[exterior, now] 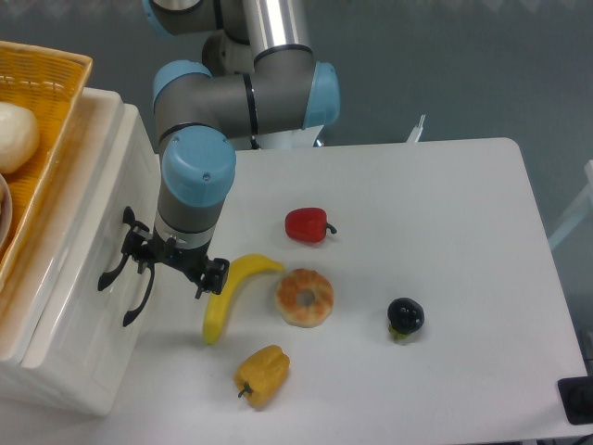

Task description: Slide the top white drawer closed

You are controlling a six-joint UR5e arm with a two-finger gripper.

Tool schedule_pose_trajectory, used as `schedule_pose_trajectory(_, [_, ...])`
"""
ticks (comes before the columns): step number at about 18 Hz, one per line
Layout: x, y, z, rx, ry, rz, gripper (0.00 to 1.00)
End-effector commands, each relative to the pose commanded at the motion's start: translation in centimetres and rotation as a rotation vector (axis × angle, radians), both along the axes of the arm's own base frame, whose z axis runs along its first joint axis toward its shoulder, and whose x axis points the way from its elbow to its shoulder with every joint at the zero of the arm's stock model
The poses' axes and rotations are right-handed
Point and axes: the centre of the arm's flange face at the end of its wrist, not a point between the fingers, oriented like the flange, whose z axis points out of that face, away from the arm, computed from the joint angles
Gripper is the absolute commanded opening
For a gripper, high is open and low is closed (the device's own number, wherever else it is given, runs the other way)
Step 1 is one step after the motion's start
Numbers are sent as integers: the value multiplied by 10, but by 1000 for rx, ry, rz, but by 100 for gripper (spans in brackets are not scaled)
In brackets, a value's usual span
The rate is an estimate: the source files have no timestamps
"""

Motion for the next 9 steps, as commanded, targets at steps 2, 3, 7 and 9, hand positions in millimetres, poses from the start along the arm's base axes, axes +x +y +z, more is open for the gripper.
schedule_pose_trajectory(2, [-6,-1,1,4,1,6,100])
schedule_pose_trajectory(3, [-10,-3,4,9,7,4,100])
schedule_pose_trajectory(7, [-41,-14,12,45,42,-63,100])
schedule_pose_trajectory(9, [-52,-18,16,56,52,-68,100])
